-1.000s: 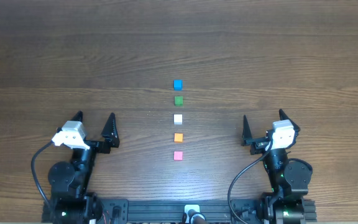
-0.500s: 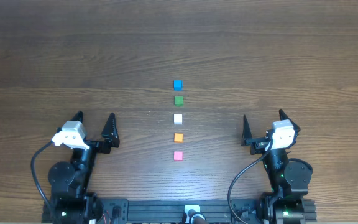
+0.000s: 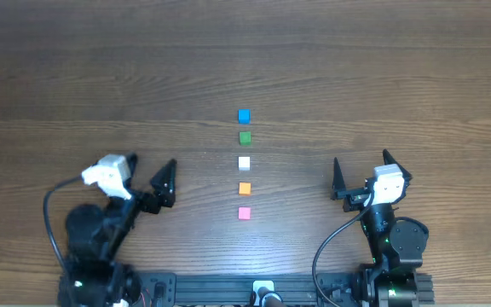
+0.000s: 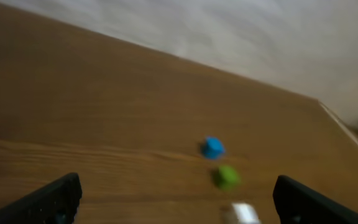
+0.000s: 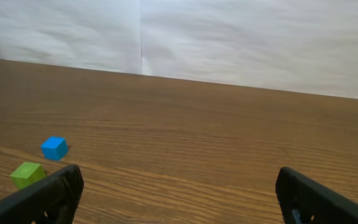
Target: Stack Cubes
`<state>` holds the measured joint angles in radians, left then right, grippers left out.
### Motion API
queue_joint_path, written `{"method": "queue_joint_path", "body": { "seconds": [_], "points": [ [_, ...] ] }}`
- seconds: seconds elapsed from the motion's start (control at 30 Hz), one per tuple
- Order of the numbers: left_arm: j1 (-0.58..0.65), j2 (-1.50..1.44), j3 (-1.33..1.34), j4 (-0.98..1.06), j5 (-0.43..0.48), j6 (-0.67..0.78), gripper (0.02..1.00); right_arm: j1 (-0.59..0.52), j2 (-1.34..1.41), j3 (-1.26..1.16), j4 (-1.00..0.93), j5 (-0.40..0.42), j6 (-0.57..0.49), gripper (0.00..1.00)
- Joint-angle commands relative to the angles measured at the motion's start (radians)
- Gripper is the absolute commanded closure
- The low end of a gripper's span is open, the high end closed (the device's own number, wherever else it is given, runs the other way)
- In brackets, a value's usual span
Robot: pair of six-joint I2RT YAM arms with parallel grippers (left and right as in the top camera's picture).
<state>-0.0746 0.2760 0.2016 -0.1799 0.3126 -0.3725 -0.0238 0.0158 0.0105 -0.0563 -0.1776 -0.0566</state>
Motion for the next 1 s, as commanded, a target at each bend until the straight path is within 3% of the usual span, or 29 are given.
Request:
{"method": "queue_joint_path", "body": {
  "seconds": [0.03,0.4,1.0],
  "points": [
    [-0.087,0.183,0.319,-0.152,0.112,-0.033,0.023,-0.003,-0.009,-0.005,-0.005,0.003,-0.001,0.007],
    [-0.326,0.603,0.885,-0.631,0.119,-0.139,0.023,-0.003,-0.009,-0.005,-0.005,0.003,-0.001,0.009],
    [-0.812,1.127,0.915,-0.77,-0.221,-0.657,0.02,-0.003,-0.009,-0.005,-0.005,0.003,-0.001,0.007]
  ]
}}
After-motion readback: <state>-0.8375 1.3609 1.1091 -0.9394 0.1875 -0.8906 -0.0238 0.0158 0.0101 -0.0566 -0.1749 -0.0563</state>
